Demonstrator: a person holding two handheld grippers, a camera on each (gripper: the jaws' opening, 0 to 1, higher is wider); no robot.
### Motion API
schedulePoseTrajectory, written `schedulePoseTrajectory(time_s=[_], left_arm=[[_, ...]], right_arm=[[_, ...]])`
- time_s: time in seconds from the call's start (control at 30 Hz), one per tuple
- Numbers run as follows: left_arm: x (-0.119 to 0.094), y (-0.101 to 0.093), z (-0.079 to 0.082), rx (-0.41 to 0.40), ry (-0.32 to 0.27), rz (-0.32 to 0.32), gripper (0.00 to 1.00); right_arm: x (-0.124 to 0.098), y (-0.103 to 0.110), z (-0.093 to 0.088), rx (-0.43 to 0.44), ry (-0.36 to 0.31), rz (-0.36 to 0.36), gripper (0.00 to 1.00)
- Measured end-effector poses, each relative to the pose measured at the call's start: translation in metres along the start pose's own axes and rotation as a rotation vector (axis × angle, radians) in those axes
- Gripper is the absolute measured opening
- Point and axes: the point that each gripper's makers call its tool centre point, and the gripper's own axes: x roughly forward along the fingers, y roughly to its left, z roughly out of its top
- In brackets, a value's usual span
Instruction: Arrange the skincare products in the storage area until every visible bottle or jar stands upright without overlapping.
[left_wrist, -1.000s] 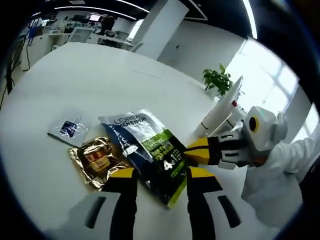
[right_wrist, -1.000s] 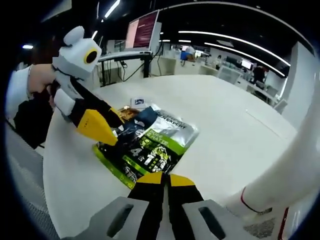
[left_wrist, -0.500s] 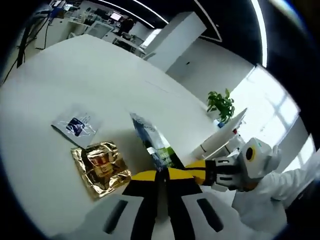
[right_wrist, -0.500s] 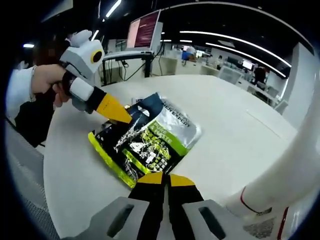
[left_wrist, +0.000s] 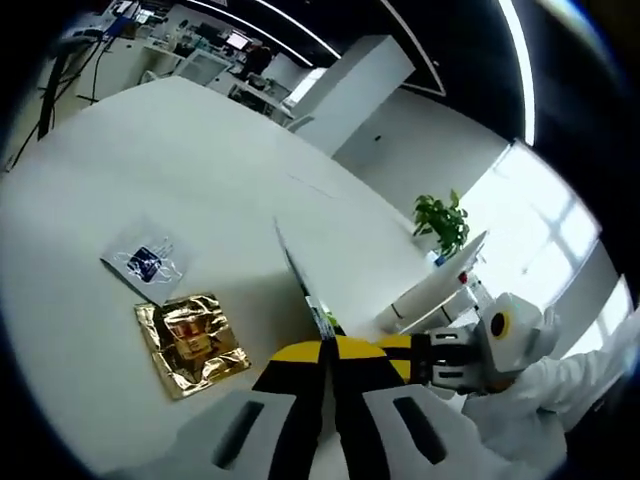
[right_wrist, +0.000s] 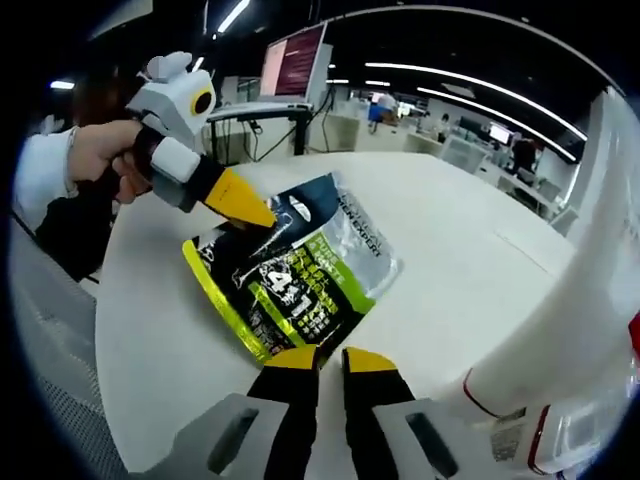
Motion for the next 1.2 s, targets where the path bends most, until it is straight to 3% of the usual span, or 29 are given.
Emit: schedulePoseTrajectory(time_s=[0.1, 0.3, 0.43, 0.6, 0.63, 0.77, 0.93, 1.07, 1.2], left_arm=[[0.003, 0.000, 0.000, 0.004, 0.019, 0.014, 0.00], [0.006, -0.010, 0.007, -0.018, 0.015, -0.012, 0.00], [0.008, -0.022, 0.006, 0.000, 0.017, -0.007, 0.00], [0.011, -0.031, 0.007, 0.009, 0.020, -0.007, 0.00], [0.012, -0.033, 0.006, 0.012, 0.020, -0.005, 0.00], [0.010, -0.041, 0.007, 0.007, 0.014, -0.016, 0.00], [0.006, -0.039, 0.007, 0.007, 0.013, -0.008, 0.00], [0.005, -0.038, 0.007, 0.005, 0.016, -0.001, 0.00], [0.008, -0.035, 0.000, 0.016, 0.038, 0.013, 0.00]], right_arm=[[-0.008, 0.004, 0.001, -0.129, 0.006, 0.014, 0.06], [-0.012, 0.026, 0.008, -0.263, -0.024, 0.021, 0.15], [-0.007, 0.040, 0.007, -0.264, -0.040, 0.026, 0.18], [0.001, 0.050, 0.006, -0.258, -0.037, 0.026, 0.39], [0.002, 0.053, 0.007, -0.264, -0.043, 0.030, 0.39], [0.010, 0.047, 0.013, -0.341, -0.067, -0.019, 0.29], [0.007, 0.040, 0.010, -0.332, -0.052, -0.019, 0.14], [0.000, 0.040, 0.009, -0.409, -0.048, -0.017, 0.02], [-0.007, 0.034, 0.008, -0.403, -0.037, -0.004, 0.00]])
